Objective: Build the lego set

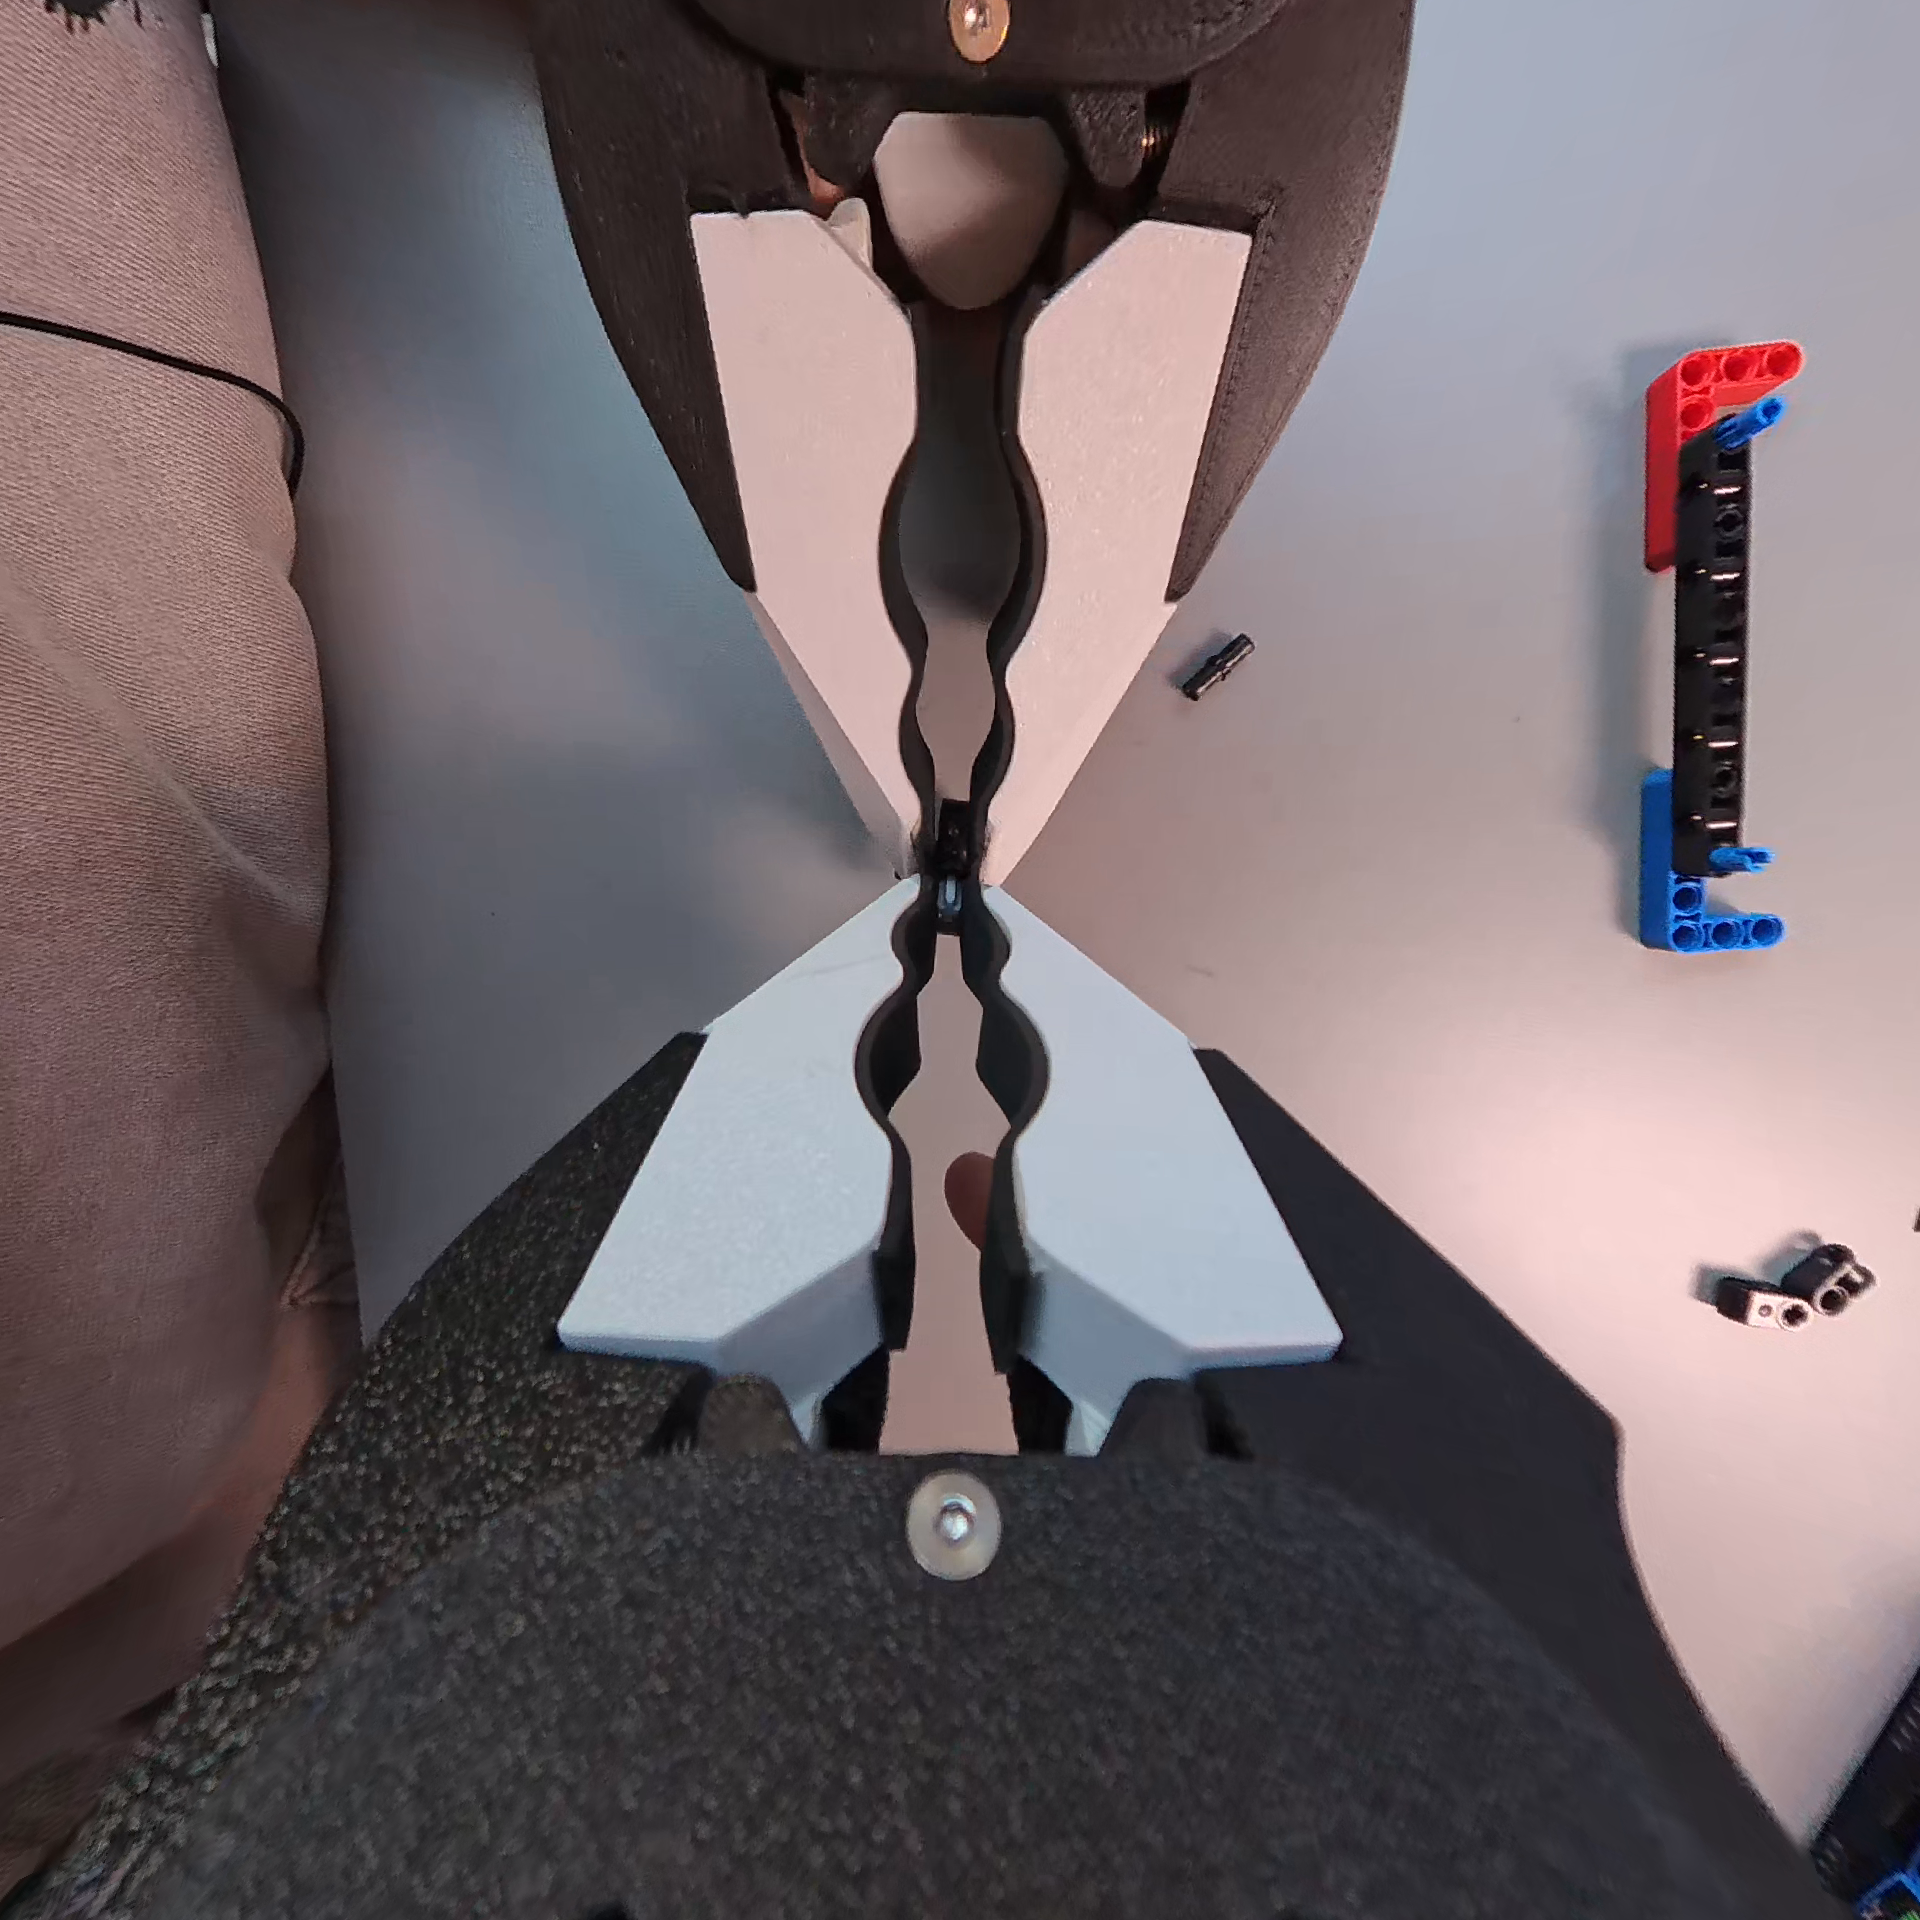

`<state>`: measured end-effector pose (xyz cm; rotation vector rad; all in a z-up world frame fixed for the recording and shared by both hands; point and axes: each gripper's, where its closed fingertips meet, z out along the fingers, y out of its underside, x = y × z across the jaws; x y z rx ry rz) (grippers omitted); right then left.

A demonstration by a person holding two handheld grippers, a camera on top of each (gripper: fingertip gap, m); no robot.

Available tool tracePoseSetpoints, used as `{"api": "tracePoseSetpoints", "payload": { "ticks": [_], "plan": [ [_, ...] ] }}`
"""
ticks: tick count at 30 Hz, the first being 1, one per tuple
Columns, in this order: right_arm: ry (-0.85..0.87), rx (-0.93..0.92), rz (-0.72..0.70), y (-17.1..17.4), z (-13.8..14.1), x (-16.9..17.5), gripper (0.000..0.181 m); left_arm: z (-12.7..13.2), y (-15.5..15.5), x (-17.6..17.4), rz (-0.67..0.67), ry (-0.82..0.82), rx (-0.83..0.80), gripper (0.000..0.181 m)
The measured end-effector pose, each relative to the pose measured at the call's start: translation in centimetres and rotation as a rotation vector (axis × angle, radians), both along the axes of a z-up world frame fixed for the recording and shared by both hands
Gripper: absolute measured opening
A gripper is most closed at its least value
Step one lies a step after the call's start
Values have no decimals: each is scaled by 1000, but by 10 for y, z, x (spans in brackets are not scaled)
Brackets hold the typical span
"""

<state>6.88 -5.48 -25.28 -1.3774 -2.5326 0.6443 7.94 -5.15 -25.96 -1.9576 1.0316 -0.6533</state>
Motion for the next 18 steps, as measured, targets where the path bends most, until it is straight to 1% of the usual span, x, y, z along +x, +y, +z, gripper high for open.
{"api": "tracePoseSetpoints", "payload": {
  "ticks": [6,13,18],
  "plan": [
    [-20,30,31,-2,-2,2,2,-3,-2,2,-19,8,-13,6],
    [-90,88,100,-4,-1,0,2,-3,-4,0,-27,2,-24,6],
    [-94,109,118,-6,-1,-1,1,-4,-6,-1,-25,7,-22,6]
  ]
}}
